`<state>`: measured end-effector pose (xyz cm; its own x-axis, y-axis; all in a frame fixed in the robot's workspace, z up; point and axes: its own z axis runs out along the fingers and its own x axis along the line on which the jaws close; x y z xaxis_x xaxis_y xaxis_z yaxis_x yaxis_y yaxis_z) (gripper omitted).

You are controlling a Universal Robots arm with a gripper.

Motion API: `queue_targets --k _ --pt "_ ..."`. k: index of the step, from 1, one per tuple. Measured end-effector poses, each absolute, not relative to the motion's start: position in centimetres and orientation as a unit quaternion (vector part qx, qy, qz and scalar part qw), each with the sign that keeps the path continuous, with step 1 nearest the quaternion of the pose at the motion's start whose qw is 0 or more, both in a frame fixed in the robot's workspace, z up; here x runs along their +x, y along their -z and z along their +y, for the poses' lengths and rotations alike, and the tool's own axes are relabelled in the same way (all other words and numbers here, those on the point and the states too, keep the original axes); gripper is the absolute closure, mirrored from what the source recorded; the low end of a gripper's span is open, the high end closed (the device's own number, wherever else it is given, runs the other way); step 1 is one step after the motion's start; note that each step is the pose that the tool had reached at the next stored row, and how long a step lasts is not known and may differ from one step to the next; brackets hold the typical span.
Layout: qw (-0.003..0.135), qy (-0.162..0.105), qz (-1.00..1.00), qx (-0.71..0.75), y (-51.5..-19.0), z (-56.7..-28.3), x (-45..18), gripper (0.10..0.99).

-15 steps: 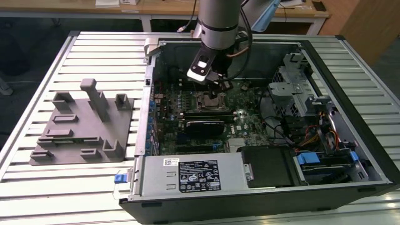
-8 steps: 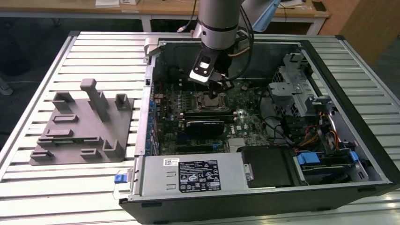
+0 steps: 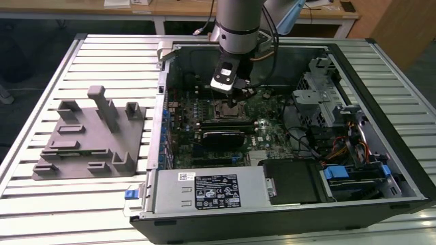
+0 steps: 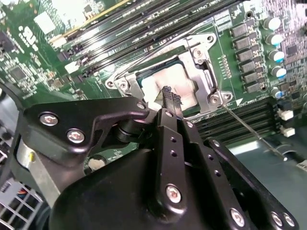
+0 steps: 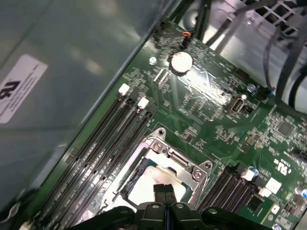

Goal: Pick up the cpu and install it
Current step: 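Close the cpu cover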

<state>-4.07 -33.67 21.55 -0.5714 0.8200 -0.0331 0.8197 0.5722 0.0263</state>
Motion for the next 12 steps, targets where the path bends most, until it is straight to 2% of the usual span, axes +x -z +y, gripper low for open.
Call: queue_targets --k 12 --pt "0.02 -0.006 0.919 0.393 -21.55 -33.67 -4.07 0.98"
